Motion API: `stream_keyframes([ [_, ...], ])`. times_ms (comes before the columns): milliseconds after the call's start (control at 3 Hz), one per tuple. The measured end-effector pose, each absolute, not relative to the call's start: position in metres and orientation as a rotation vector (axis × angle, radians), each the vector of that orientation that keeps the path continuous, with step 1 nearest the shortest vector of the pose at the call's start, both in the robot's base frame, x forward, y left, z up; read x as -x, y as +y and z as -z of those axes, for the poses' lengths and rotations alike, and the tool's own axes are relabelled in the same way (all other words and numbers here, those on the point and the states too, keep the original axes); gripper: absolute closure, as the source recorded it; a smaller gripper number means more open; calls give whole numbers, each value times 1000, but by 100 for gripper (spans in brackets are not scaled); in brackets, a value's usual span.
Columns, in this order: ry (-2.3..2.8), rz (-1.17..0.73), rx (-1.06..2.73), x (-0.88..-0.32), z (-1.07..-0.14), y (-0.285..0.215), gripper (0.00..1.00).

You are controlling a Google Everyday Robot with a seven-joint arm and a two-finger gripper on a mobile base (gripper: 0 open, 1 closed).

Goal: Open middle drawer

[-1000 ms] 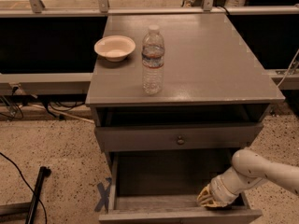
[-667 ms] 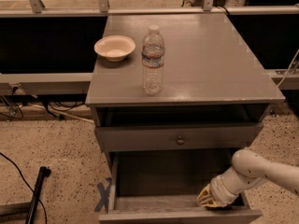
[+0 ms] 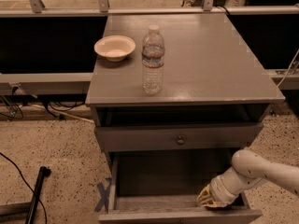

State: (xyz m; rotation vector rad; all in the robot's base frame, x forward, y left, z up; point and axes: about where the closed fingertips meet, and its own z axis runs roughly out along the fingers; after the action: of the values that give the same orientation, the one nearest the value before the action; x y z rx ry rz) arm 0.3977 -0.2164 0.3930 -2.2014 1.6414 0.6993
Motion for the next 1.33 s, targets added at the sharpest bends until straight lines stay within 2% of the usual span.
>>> stream_keyframes([
  [333, 1641, -699, 2201, -398, -393, -216, 100],
  [667, 1641, -699, 2201, -398, -393, -216, 82],
  [1000, 1641, -699, 2201, -398, -393, -216, 60],
  [1333, 1641, -699, 2201, -398, -393, -216, 62],
])
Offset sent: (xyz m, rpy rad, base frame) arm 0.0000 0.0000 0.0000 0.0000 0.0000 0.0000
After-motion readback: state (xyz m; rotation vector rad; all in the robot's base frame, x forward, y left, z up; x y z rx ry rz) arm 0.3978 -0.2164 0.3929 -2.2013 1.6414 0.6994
